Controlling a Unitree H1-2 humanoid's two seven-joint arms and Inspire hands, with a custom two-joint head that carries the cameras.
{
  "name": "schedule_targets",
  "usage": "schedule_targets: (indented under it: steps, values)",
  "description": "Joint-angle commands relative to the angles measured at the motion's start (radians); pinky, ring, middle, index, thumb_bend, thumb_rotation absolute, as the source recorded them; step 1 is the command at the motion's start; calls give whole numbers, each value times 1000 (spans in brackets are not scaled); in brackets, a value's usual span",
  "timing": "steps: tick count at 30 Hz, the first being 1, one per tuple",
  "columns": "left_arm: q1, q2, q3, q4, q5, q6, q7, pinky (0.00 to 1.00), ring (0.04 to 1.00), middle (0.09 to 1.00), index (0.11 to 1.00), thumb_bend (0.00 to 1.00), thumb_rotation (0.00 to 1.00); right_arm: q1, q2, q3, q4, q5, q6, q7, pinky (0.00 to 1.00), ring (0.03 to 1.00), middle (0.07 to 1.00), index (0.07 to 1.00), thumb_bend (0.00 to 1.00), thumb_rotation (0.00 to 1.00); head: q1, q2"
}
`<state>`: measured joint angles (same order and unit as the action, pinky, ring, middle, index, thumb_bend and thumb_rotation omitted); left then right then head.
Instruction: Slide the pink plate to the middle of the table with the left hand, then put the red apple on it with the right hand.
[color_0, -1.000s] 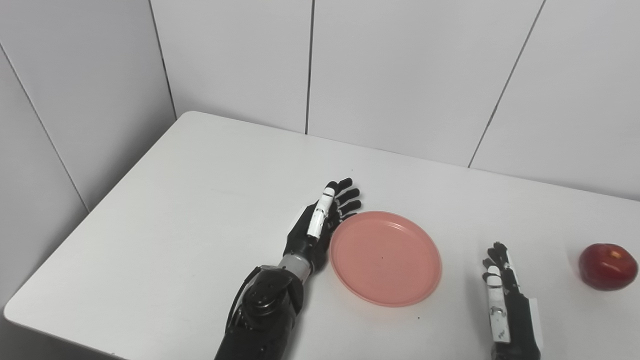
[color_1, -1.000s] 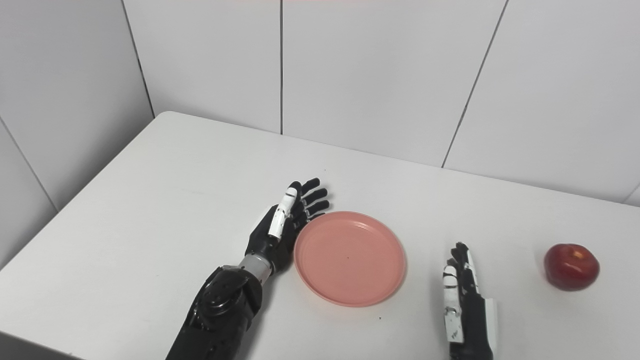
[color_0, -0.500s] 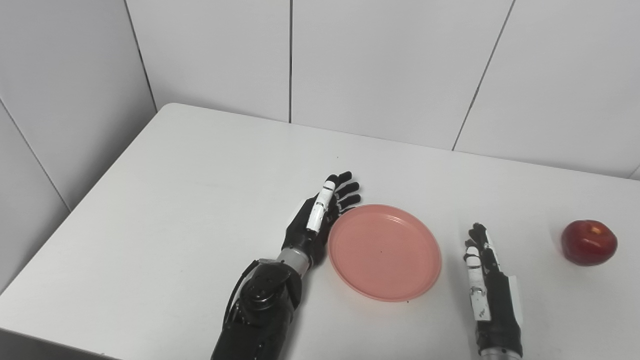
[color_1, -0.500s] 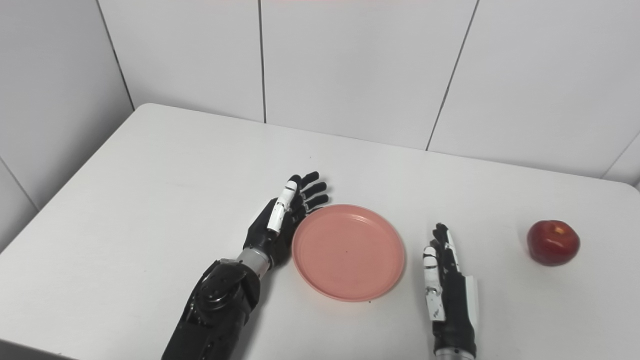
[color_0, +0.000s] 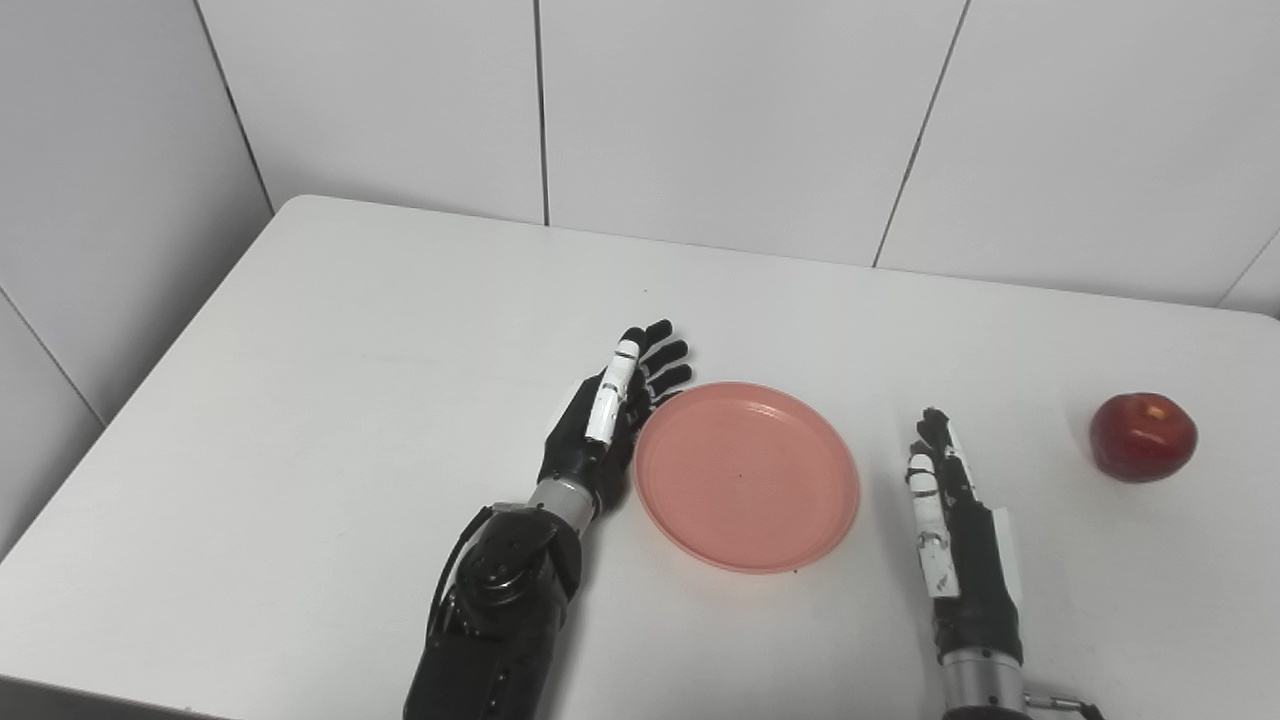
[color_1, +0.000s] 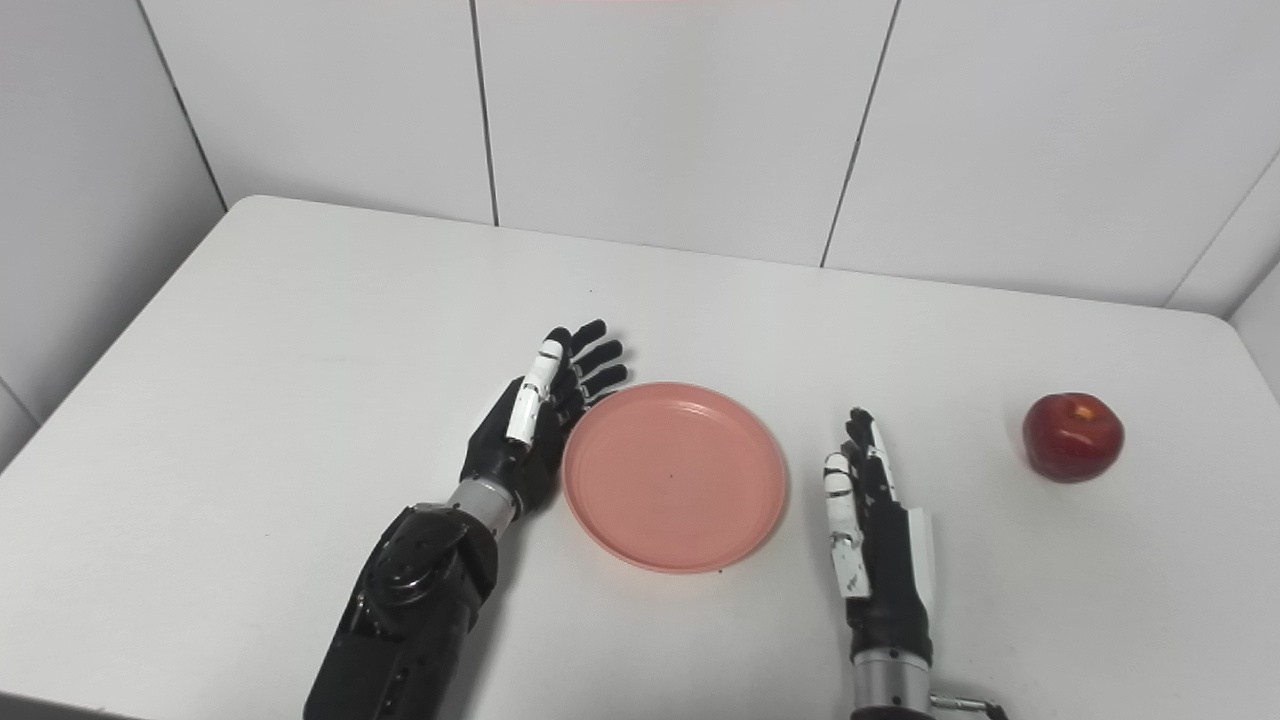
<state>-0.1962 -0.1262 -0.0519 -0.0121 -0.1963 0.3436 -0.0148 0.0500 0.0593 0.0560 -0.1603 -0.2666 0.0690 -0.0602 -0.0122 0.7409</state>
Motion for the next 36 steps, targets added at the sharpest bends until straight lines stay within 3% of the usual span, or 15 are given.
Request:
schedule_targets:
  steps: [1,7,14,19,27,29,32,36]
  values:
    - [-1,0,0,-37,14,7,5,882,886,891,875,372,1000,-39,0,0,-25,-11,13,-12,885,925,939,936,241,1000,1,1]
    - [14,14,1,-67,20,-8,-10,898,889,899,884,379,1000,-58,-6,-8,-40,-8,56,-6,896,917,930,924,238,1000,-38,4]
    - [33,34,1,-67,24,-58,-32,903,897,908,892,393,1000,-80,-29,-12,-31,-14,48,-9,856,897,915,917,274,1000,-59,-6]
    - [40,47,8,-38,18,-92,-47,918,906,913,894,407,1000,-92,-46,-8,-64,-52,76,-8,803,883,907,920,288,1000,-105,-10]
    - [57,62,23,-32,5,-128,-66,911,902,912,896,400,1000,-122,-95,8,-116,-162,95,-2,833,897,916,922,352,1000,-190,-12]
    - [61,70,28,-32,-6,-129,-77,915,906,915,900,402,1000,-132,-107,11,-138,-185,113,9,828,896,919,921,386,894,-209,-13]
    - [65,77,36,-28,-19,-129,-91,923,910,920,903,406,1000,-146,-119,12,-165,-207,142,20,821,892,921,923,418,836,-220,-13]
    - [67,83,51,-17,-32,-136,-100,914,902,912,897,407,1000,-170,-133,6,-189,-226,162,30,820,894,925,929,486,758,-290,-15]
